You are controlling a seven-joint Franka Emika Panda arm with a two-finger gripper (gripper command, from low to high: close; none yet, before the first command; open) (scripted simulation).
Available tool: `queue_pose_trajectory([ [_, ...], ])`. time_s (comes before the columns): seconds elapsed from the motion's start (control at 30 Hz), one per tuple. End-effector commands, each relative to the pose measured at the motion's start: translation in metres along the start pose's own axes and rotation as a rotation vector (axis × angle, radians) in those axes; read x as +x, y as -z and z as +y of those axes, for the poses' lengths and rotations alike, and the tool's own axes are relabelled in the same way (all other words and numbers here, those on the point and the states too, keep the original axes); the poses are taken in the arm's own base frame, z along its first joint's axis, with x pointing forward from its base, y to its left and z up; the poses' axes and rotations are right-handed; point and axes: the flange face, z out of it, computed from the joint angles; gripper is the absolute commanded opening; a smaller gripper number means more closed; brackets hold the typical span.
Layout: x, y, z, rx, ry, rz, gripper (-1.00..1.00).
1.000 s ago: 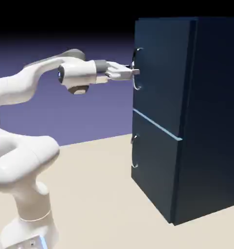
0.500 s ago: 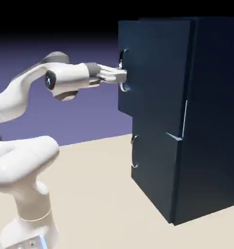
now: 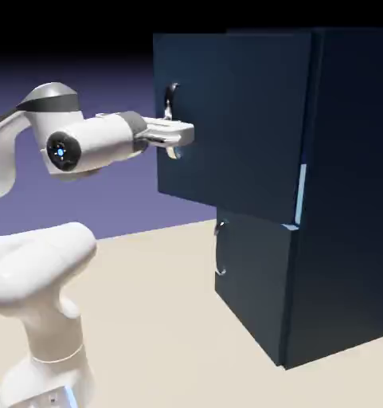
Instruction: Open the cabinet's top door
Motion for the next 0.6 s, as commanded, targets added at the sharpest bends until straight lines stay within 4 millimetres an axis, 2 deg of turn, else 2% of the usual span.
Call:
queue_pose_trajectory([
  [0.0,-0.002,0.005,-0.002,-0.013,0.0,0.013,-1.0],
  [0.57,-0.054,0.097,-0.054,-0.276,0.0,0.276,-1.0],
])
